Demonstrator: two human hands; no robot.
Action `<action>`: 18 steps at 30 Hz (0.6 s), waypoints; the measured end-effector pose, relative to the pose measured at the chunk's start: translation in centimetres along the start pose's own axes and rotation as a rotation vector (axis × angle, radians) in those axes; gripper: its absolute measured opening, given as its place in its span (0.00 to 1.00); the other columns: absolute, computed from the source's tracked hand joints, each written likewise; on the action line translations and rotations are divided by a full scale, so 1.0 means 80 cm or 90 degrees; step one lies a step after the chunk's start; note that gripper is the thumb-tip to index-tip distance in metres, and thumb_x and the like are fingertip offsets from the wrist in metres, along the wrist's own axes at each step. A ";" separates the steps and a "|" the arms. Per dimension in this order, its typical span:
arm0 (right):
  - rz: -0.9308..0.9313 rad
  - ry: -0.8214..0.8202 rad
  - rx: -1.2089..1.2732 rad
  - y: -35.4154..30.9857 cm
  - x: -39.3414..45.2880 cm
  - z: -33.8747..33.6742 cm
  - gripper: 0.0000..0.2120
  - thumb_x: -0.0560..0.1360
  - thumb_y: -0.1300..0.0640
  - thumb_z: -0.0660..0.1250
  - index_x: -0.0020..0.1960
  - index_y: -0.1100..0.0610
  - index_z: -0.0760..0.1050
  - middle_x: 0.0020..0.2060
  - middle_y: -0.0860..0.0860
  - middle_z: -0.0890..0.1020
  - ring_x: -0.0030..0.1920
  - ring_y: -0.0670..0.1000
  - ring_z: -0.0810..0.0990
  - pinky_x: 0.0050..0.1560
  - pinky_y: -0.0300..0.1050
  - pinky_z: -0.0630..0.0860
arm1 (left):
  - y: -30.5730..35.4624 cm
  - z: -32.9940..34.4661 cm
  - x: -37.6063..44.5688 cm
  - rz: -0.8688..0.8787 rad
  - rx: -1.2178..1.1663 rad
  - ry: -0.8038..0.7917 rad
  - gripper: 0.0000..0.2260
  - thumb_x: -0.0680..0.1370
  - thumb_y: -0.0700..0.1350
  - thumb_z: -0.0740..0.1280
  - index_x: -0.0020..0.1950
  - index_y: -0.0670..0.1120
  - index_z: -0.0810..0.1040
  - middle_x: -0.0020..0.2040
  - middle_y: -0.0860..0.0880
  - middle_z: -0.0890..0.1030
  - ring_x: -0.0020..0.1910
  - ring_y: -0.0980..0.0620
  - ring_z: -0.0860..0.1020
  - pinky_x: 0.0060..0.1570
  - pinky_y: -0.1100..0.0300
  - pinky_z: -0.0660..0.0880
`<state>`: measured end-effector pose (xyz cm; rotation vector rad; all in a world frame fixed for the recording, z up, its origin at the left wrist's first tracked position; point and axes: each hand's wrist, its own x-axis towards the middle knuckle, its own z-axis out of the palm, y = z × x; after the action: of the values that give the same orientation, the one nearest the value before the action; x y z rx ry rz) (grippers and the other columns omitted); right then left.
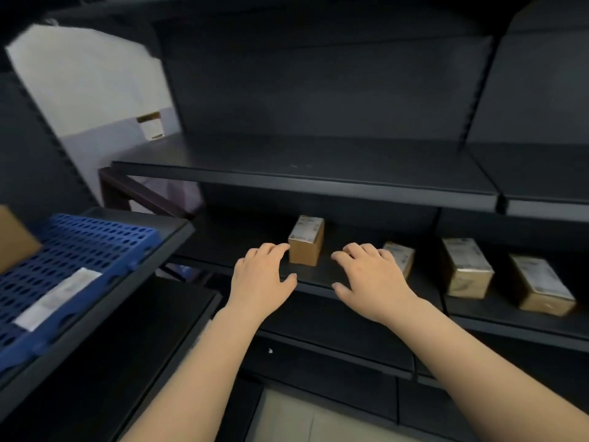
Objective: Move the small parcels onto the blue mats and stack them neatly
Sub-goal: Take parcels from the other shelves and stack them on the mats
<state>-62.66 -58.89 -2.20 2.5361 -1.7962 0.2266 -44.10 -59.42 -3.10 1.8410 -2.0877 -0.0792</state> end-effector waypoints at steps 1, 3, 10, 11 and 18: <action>0.018 -0.009 0.012 0.010 -0.002 0.005 0.25 0.77 0.45 0.59 0.72 0.51 0.63 0.68 0.50 0.69 0.68 0.54 0.66 0.67 0.51 0.63 | 0.004 0.010 0.003 0.007 -0.005 -0.010 0.25 0.77 0.53 0.63 0.73 0.51 0.62 0.70 0.52 0.68 0.68 0.49 0.66 0.65 0.54 0.64; 0.055 -0.028 0.040 0.027 -0.004 0.014 0.26 0.77 0.45 0.59 0.72 0.50 0.62 0.68 0.50 0.68 0.68 0.54 0.66 0.66 0.51 0.63 | 0.008 0.028 0.012 0.015 -0.015 -0.030 0.25 0.77 0.53 0.63 0.73 0.51 0.62 0.70 0.52 0.68 0.68 0.49 0.66 0.64 0.54 0.65; 0.184 -0.072 0.124 0.077 0.016 0.052 0.25 0.76 0.46 0.61 0.71 0.50 0.64 0.67 0.51 0.69 0.66 0.56 0.68 0.64 0.52 0.66 | -0.017 0.090 0.066 -0.131 -0.324 -0.135 0.24 0.75 0.49 0.67 0.71 0.51 0.66 0.68 0.47 0.69 0.65 0.48 0.69 0.59 0.57 0.68; 0.199 -0.080 0.132 0.083 0.021 0.059 0.24 0.76 0.46 0.61 0.70 0.50 0.65 0.66 0.51 0.70 0.66 0.56 0.68 0.63 0.51 0.66 | -0.023 0.099 0.076 -0.147 -0.348 -0.141 0.24 0.76 0.49 0.67 0.71 0.50 0.67 0.67 0.47 0.69 0.65 0.49 0.69 0.58 0.59 0.68; 0.341 -0.110 0.231 0.123 0.068 0.103 0.23 0.76 0.48 0.63 0.69 0.52 0.67 0.66 0.53 0.70 0.67 0.57 0.68 0.64 0.53 0.69 | -0.051 0.147 0.166 -0.250 -0.495 -0.151 0.26 0.75 0.47 0.68 0.71 0.50 0.65 0.70 0.47 0.68 0.67 0.47 0.68 0.62 0.54 0.67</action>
<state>-69.26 -68.15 -10.25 2.2647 -2.7007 0.3833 -44.92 -75.15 -12.22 1.7280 -1.4508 -1.0829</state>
